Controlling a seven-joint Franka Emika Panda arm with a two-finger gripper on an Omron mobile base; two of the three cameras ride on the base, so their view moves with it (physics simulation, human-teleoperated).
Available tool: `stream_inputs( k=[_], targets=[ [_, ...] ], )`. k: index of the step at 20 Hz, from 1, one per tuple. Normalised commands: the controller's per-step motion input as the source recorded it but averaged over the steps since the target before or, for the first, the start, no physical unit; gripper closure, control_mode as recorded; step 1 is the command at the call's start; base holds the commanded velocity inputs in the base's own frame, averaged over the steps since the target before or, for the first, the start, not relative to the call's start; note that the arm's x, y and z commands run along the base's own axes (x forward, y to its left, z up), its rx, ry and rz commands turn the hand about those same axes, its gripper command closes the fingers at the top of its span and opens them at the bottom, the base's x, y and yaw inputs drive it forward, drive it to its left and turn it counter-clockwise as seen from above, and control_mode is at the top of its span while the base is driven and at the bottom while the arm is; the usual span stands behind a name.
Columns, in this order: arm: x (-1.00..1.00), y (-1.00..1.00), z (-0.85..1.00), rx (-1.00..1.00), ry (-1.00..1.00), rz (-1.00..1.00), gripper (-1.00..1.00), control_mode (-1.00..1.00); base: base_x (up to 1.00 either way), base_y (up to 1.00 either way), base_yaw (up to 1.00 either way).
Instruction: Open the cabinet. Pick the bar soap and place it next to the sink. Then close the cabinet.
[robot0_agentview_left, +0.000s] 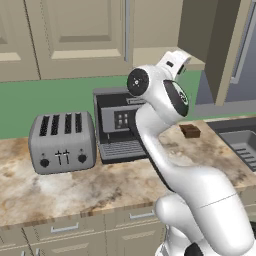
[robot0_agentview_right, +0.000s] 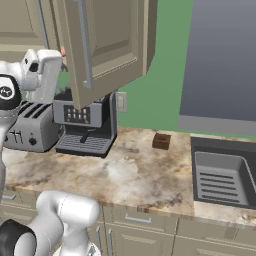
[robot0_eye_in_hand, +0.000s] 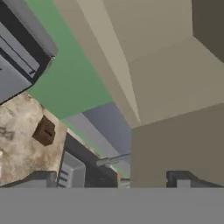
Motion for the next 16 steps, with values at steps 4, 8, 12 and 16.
stream_inputs(
  k=[4, 8, 12, 16],
  targets=[
    [0.0, -0.01, 0.07, -0.21, 0.24, -0.34, -1.0, -1.0, 0.0, 0.0, 0.0],
    [0.04, -0.08, 0.0, -0.18, 0.12, -0.32, -1.0, -1.0, 0.0, 0.0, 0.0],
    [0.0, -0.43, 0.02, -0.02, 0.0, -0.27, -1.0, -1.0, 0.0, 0.0, 0.0],
    [0.0, -0.65, 0.18, 0.0, 0.0, -0.17, -1.0, -1.0, 0.0, 0.0, 0.0]
  ],
)
